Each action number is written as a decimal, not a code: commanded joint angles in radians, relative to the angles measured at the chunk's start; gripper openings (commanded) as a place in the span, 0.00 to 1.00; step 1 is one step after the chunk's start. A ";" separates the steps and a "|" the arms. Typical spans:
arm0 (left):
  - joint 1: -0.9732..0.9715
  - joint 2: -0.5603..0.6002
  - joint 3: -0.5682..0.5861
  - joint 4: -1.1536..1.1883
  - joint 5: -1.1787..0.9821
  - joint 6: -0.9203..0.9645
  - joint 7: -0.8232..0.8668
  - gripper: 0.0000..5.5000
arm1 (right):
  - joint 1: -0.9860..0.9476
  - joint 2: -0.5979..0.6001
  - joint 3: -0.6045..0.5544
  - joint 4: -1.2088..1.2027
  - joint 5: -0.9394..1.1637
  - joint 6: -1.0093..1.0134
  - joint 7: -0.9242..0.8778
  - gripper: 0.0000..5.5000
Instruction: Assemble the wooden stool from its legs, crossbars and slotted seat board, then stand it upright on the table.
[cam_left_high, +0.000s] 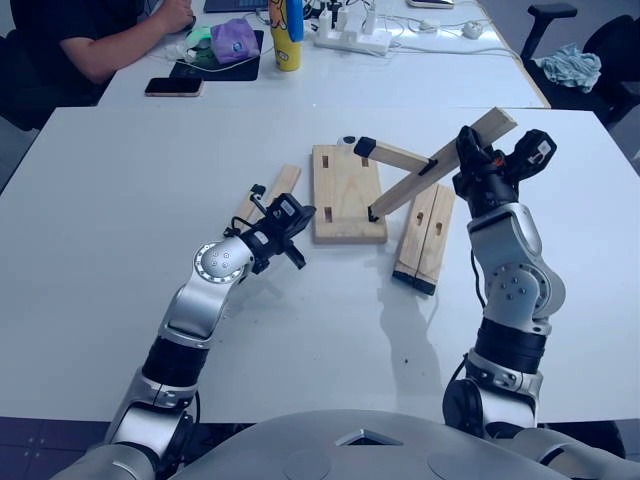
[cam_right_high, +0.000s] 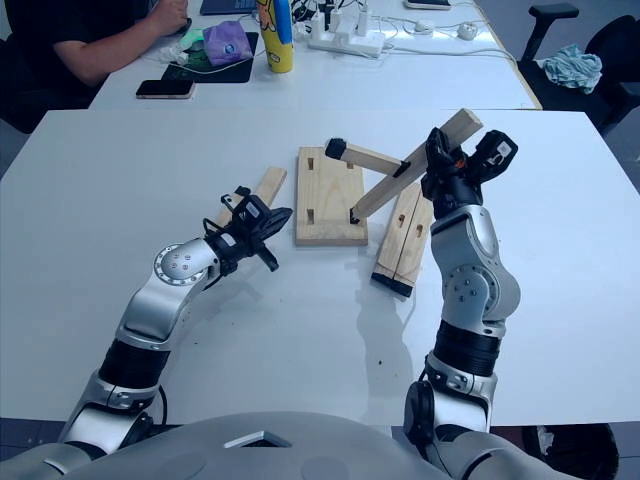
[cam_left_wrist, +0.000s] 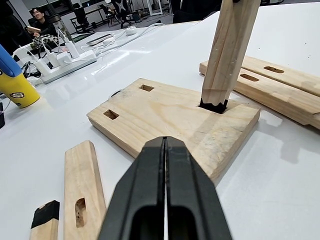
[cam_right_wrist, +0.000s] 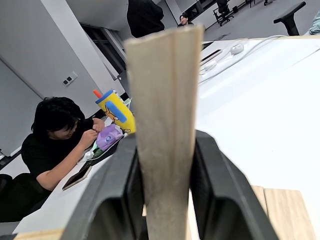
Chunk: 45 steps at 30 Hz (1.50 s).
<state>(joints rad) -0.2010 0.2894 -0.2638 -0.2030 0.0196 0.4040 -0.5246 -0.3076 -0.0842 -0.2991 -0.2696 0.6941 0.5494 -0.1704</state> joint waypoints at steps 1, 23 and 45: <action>-0.016 0.006 -0.009 -0.002 -0.007 0.013 -0.014 0.00 | 0.004 0.023 0.031 -0.003 -0.043 -0.003 -0.017 0.19; 0.021 0.005 -0.085 -0.090 -0.006 0.067 -0.034 0.00 | 0.198 0.006 0.313 -0.137 -0.358 0.014 0.046 0.19; 0.021 -0.017 -0.094 -0.065 -0.005 0.047 0.020 0.00 | 0.111 0.045 0.261 -0.024 -0.349 -0.048 0.141 0.19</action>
<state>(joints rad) -0.1807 0.2739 -0.3615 -0.2838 0.0126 0.4586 -0.5097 -0.2198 -0.0543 -0.0318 -0.3395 0.3400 0.4792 -0.0348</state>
